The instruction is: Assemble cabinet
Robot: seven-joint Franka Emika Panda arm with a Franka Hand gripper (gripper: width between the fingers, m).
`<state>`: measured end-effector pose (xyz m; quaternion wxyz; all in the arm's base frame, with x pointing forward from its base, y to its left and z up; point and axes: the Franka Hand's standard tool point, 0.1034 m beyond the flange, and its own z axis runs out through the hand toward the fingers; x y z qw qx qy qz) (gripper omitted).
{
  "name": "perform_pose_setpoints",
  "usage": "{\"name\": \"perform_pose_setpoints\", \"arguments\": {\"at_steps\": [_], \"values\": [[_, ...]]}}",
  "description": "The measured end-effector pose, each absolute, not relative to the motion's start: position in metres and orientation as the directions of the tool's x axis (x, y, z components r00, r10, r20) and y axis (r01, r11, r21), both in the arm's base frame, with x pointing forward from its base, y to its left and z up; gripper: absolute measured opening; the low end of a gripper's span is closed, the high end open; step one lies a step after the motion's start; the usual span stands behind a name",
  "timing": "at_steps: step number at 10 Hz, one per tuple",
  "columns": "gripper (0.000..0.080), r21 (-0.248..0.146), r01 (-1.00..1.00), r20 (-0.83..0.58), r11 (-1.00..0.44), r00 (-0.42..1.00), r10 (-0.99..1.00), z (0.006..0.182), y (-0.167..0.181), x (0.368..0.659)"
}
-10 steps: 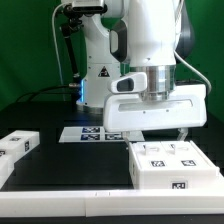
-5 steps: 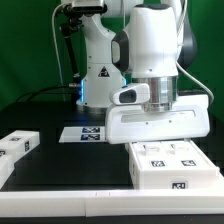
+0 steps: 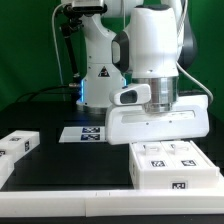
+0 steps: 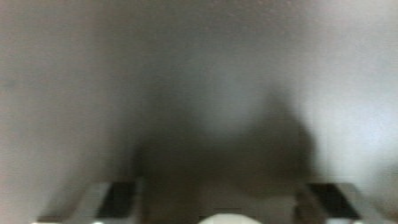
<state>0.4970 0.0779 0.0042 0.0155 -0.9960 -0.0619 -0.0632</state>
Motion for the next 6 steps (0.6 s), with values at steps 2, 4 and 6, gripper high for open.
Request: {"name": "perform_pose_setpoints", "arguments": {"at_steps": [2, 4, 6], "values": [[0.0075, -0.020, 0.148, 0.126, -0.989, 0.982, 0.144, 0.0033, 0.0766, 0.4959], [0.0016, -0.017, 0.168, 0.124, -0.986, 0.979, 0.165, 0.0029, 0.0760, 0.4951], [0.0004, -0.015, 0.181, 0.122, -0.983, 0.976, 0.178, 0.0024, 0.0754, 0.4942]]}}
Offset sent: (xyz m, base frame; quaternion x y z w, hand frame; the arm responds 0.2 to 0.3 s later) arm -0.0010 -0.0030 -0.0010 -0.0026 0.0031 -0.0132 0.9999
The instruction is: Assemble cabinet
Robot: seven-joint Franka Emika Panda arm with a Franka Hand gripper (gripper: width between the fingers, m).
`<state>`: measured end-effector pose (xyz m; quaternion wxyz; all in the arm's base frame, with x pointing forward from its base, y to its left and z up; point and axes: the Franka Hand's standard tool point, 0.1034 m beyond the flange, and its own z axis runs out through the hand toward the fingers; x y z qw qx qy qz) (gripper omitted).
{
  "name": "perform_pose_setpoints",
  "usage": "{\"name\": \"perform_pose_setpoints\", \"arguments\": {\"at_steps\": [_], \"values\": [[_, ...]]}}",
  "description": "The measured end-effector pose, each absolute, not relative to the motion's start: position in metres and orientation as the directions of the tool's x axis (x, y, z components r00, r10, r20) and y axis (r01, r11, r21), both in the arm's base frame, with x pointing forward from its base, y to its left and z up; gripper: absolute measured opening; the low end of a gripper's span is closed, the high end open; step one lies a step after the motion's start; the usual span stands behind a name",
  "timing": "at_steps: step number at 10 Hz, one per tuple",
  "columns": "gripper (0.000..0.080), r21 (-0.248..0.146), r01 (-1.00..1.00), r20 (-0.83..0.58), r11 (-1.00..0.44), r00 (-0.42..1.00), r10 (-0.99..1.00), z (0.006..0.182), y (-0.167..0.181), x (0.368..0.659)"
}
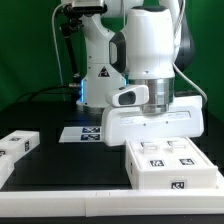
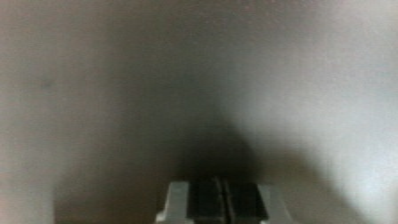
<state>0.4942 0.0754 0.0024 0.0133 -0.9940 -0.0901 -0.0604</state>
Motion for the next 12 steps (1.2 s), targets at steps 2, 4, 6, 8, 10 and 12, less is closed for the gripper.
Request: {"name": "perform_pose_setpoints", "arguments": {"at_steps": [2, 4, 6, 8, 10, 12], "values": [[0.0002, -0.015, 0.185, 0.121, -0.983, 0.976, 0.182, 0.003, 0.075, 0.494], [0.0002, -0.003, 0.214, 0.096, -0.977, 0.972, 0.213, 0.029, 0.072, 0.496], [0.0002, 0.003, 0.223, 0.091, -0.975, 0.971, 0.222, 0.051, 0.070, 0.499], [0.0002, 0.009, 0.237, 0.115, -0.971, 0.965, 0.237, 0.068, 0.071, 0.504], [0.0002, 0.016, 0.240, 0.124, -0.971, 0.963, 0.240, 0.091, 0.071, 0.513], [0.0002, 0.022, 0.244, 0.141, -0.970, 0.959, 0.244, 0.107, 0.072, 0.523]]}}
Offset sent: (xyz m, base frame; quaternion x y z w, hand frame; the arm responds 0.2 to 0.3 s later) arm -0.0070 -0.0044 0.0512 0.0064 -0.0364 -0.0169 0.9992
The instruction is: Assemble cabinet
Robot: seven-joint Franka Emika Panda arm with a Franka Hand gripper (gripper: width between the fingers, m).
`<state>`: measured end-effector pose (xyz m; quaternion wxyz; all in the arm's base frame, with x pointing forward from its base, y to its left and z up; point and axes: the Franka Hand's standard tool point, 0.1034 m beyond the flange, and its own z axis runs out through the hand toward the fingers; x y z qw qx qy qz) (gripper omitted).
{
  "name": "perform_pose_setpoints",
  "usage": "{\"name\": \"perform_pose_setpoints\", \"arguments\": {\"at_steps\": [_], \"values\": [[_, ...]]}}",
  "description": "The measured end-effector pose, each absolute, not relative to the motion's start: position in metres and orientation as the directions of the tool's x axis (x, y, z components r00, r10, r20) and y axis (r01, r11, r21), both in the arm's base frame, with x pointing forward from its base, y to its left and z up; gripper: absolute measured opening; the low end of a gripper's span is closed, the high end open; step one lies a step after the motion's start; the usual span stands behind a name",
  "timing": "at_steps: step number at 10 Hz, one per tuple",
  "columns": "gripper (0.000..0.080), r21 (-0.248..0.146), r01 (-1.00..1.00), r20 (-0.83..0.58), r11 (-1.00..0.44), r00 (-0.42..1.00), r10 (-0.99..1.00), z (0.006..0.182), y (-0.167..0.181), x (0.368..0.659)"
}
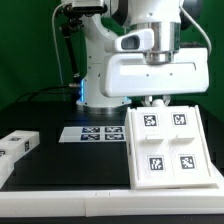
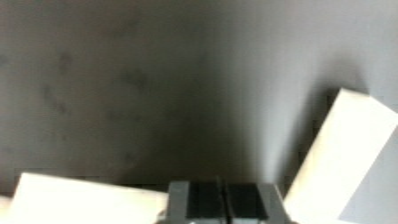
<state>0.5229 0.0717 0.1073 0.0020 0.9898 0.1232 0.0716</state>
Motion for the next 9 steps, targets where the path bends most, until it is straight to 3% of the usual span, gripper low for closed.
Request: {"name": "perform_pose_setpoints", "arguments": {"at_steps": [5, 7, 9], "values": [[0.0002, 0.023, 0.248, 0.135, -0.968, 0.959, 0.249, 0.111, 0.072, 0.524], [0.0002, 0.025, 0.252, 0.121, -0.968, 0.960, 0.253, 0.124, 0.076, 0.534], [0.0002, 0.026, 0.256, 0.124, -0.966, 0.958, 0.257, 0.126, 0.077, 0.536]]}}
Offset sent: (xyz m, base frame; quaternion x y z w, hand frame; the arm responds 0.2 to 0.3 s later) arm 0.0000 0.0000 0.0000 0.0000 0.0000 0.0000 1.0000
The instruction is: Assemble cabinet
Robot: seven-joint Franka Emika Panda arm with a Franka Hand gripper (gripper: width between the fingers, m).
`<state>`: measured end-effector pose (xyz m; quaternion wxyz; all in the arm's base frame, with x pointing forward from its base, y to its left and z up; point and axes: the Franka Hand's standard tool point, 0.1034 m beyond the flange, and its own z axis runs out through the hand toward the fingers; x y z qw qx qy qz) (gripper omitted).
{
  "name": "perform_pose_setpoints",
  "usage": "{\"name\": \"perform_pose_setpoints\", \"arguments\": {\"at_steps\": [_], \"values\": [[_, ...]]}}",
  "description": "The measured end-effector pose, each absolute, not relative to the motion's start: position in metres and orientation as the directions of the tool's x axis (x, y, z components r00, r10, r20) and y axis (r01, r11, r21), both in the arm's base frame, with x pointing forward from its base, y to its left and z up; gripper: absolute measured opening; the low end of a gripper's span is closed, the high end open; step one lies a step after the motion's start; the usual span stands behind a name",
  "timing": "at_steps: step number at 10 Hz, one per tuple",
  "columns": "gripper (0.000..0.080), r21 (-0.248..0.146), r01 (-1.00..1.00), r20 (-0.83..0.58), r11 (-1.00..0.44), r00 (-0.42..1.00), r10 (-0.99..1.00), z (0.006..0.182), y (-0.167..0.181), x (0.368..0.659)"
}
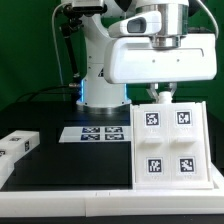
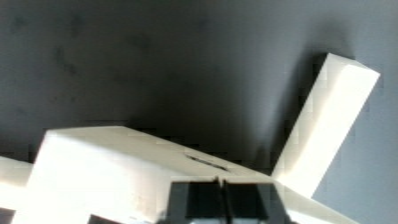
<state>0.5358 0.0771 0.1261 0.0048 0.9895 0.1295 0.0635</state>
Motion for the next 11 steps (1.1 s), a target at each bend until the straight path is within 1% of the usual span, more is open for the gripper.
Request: {"name": "perform_pose_setpoints", "arguments": {"at_steps": [4, 6, 7, 11], "values": [[0.0002, 0.028, 0.267, 0.123, -0.963, 0.955, 0.268, 0.128, 0.078, 0.541], [0.0002, 0.027, 0.269, 0.130, -0.963, 0.954, 0.270, 0.123, 0.077, 0.526], [0.0002, 0.028, 0.271, 0.127, -0.962, 0.954, 0.272, 0.125, 0.076, 0.521], [0.0002, 0.031, 0.275, 0.135, -0.961, 0.951, 0.276, 0.136, 0.080, 0.530]]}}
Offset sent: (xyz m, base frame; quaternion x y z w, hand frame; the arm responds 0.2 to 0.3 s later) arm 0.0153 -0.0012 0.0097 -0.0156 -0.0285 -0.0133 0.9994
